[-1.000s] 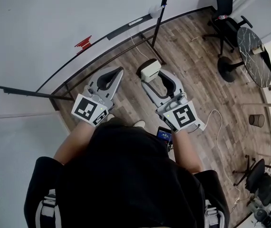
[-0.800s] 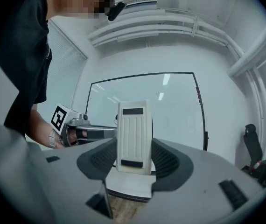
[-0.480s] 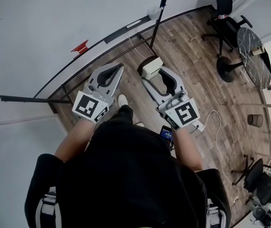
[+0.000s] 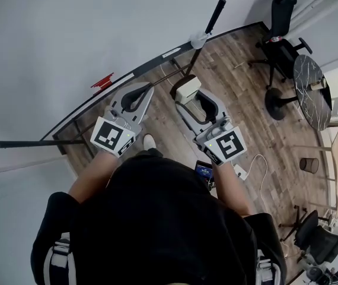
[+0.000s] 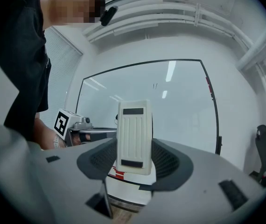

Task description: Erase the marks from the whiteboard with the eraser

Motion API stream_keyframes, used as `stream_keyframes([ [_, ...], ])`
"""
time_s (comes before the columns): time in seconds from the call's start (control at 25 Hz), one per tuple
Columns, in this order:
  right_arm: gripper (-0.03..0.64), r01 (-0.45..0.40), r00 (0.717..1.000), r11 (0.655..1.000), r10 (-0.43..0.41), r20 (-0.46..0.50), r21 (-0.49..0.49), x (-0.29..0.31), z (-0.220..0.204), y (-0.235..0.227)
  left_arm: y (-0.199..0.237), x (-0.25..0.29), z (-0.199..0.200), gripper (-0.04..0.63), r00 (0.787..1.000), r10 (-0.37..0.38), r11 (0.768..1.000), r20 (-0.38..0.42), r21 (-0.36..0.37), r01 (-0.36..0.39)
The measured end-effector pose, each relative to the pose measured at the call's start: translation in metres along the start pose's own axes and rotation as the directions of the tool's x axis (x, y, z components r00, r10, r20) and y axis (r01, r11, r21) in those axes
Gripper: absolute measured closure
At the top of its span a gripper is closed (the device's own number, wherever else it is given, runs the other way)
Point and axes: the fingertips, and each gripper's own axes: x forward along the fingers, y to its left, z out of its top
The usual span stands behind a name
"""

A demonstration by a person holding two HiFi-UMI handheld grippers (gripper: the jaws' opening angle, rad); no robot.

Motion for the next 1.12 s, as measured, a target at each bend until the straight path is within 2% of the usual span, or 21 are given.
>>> stream_keyframes([
  [0.24,0.388,0.016,1.0,1.0,-0.016,0.001,-0.001,0.066,0.011,-0.02,0.063,0.016,0.005,0.591,1.0,-0.009,1.0,0.009,-0.005,0.009],
  [0.48,0.388,0.016,0.999,1.0,-0.016,-0.032,0.013,0.101,0.001,-0.039,0.099,0.031,-0.001,0.591,1.0,-0.005,1.0,0.006,-0.028,0.005],
  [0.64,0.388,0.006,0.999,1.0,-0.007,-0.035,-0.02,0.125,0.003,-0.051,0.12,0.037,-0.003,0.591,1.0,0.024,0.999,-0.002,-0.038,-0.024],
  [0.8,0.388,-0.069,0.997,0.996,0.068,-0.037,-0.047,0.153,-0.004,-0.058,0.138,0.037,-0.013,0.589,0.995,0.102,0.994,-0.007,-0.036,-0.102],
  [0.96,0.388,-0.156,0.987,0.98,0.151,-0.045,-0.123,0.172,-0.003,-0.074,0.151,0.048,-0.018,0.589,0.98,0.2,0.979,-0.025,-0.027,-0.2],
  [1.04,0.388,-0.21,0.978,0.966,0.206,-0.045,-0.148,0.178,0.0,-0.086,0.157,0.057,-0.015,0.589,0.964,0.264,0.964,-0.033,-0.011,-0.265],
  [1.12,0.388,-0.284,0.959,0.946,0.279,-0.05,-0.154,0.181,0.001,-0.095,0.16,0.065,-0.01,0.589,0.938,0.343,0.939,-0.044,0.002,-0.343],
])
